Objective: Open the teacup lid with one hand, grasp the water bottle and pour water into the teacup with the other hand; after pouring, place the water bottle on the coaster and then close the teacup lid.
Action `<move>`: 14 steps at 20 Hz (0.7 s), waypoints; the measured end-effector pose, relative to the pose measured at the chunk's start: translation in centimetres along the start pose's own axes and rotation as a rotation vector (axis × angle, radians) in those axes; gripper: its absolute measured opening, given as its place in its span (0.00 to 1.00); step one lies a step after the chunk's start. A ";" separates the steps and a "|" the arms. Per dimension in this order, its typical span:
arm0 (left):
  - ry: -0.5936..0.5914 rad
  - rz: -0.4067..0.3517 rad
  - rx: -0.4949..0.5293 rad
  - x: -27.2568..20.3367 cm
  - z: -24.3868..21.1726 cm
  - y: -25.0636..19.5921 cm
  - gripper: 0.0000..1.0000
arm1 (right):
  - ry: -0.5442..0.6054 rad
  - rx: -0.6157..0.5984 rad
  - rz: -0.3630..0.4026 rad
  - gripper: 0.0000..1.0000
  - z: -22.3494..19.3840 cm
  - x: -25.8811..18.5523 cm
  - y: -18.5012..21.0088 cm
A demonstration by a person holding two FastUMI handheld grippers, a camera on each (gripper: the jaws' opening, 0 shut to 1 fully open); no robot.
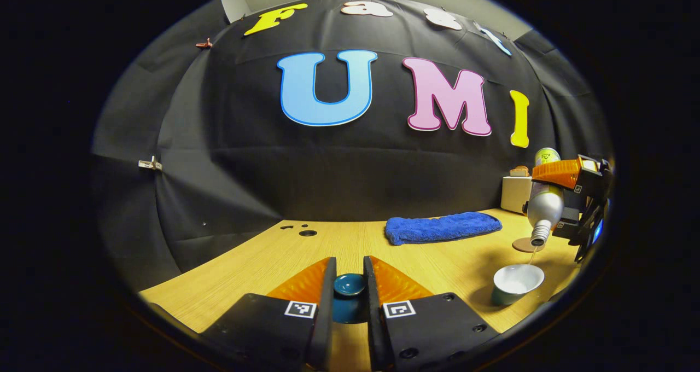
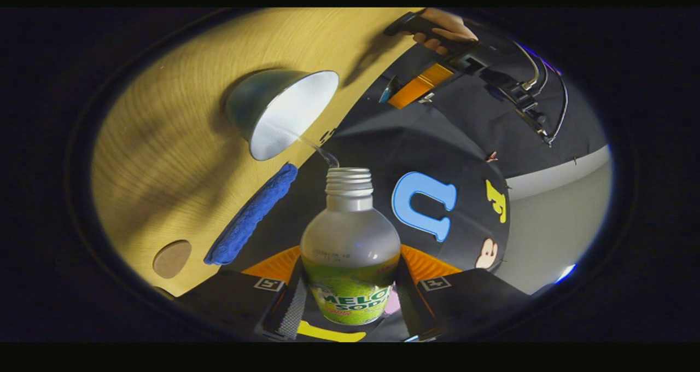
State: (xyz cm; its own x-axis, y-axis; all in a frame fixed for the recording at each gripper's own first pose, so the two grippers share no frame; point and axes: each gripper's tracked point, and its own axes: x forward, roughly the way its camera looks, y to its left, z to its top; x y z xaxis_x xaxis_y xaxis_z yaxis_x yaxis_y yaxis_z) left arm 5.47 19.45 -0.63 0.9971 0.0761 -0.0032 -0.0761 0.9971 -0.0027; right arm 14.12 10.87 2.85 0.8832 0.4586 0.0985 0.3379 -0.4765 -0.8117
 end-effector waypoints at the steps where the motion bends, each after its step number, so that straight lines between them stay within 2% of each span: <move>1: 0.000 -0.003 -0.001 0.0 0.0 0.0 0.30 | -0.003 -0.009 -0.002 0.74 0.0 0.0 -0.1; 3: 0.001 -0.006 0.000 0.0 0.1 -0.1 0.30 | -0.007 -0.025 -0.008 0.77 0.0 0.0 -0.3; 5: 0.001 -0.006 0.000 0.0 0.0 -0.1 0.30 | -0.012 -0.033 -0.011 0.74 0.1 0.0 -0.6; 14: 0.000 -0.006 0.000 0.0 0.1 -0.1 0.30 | -0.027 -0.049 -0.018 0.74 0.5 0.3 -1.7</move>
State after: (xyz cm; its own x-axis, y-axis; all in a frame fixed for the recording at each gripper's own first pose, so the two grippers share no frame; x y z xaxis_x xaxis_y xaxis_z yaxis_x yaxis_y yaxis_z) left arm 5.47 19.36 -0.55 0.9975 0.0699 -0.0035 -0.0699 0.9975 -0.0029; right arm 13.61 12.22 3.97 0.8682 0.4867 0.0967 0.3694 -0.5038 -0.7809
